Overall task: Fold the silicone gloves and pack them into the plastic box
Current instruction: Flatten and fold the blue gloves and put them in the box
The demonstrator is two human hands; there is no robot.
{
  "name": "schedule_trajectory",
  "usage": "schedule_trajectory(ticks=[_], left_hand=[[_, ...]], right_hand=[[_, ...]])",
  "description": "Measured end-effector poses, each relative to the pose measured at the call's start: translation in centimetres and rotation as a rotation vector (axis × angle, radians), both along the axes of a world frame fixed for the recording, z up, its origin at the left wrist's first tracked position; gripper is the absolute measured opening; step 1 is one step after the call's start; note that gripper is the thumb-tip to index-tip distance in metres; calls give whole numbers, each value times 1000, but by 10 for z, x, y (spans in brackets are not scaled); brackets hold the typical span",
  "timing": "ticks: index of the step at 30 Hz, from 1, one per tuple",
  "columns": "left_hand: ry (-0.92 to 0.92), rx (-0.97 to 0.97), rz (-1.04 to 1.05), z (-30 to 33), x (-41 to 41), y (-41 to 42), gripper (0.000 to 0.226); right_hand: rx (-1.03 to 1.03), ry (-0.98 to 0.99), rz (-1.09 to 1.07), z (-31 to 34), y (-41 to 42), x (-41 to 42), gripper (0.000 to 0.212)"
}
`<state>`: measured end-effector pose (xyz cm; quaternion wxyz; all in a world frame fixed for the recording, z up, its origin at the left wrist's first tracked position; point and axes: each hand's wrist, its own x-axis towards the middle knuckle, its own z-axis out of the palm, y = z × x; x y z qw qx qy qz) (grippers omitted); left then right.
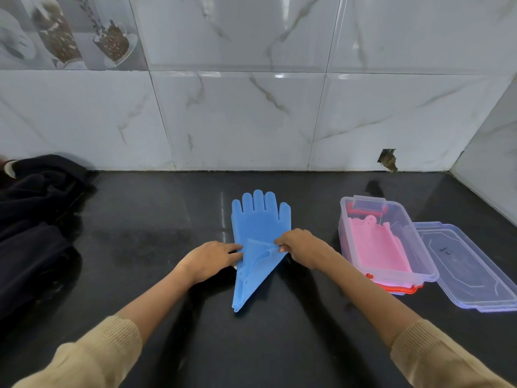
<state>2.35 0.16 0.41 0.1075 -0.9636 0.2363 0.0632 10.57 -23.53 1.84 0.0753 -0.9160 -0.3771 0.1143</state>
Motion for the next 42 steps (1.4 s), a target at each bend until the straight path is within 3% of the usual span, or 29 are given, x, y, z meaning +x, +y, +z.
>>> schedule_trajectory(ticks=[2, 6, 8, 11, 13, 20, 24, 28, 33, 36, 38, 42], left_hand=[[69, -57, 17, 5, 2, 1, 50], [163, -112, 94, 14, 4, 0, 97], [129, -132, 147, 13, 3, -3, 84], [-27, -269, 216, 12, 5, -11, 33], [-71, -351, 298, 14, 10, -15, 22], [-139, -413, 518, 16, 36, -19, 26], [-170, -390, 692, 12, 54, -30, 39], [-171, -371, 861, -3, 59, -43, 48], [-207, -381, 950, -10, 63, -49, 44], [-240, -457, 980, -12, 63, -49, 41], [-267, -527, 985, -14, 62, -48, 39], [-312, -599, 962, -15, 63, -46, 38]], right_hand=[[39, 39, -43, -1, 1, 0, 21], [98, 95, -133, 1, 0, 7, 12], [116, 120, -157, 7, 1, 11, 19], [118, 115, -174, 14, 1, 14, 28], [129, 146, -211, 17, 0, 16, 37], [229, 308, -418, 20, 5, 24, 13], [321, 365, -651, 12, 14, 30, 34], [323, 265, -741, 0, 22, 33, 32], [314, 66, -772, -17, 26, 36, 38], [410, -3, -797, -22, 28, 35, 44], [460, -37, -743, -24, 27, 32, 39], [342, -104, -555, -26, 25, 33, 20]])
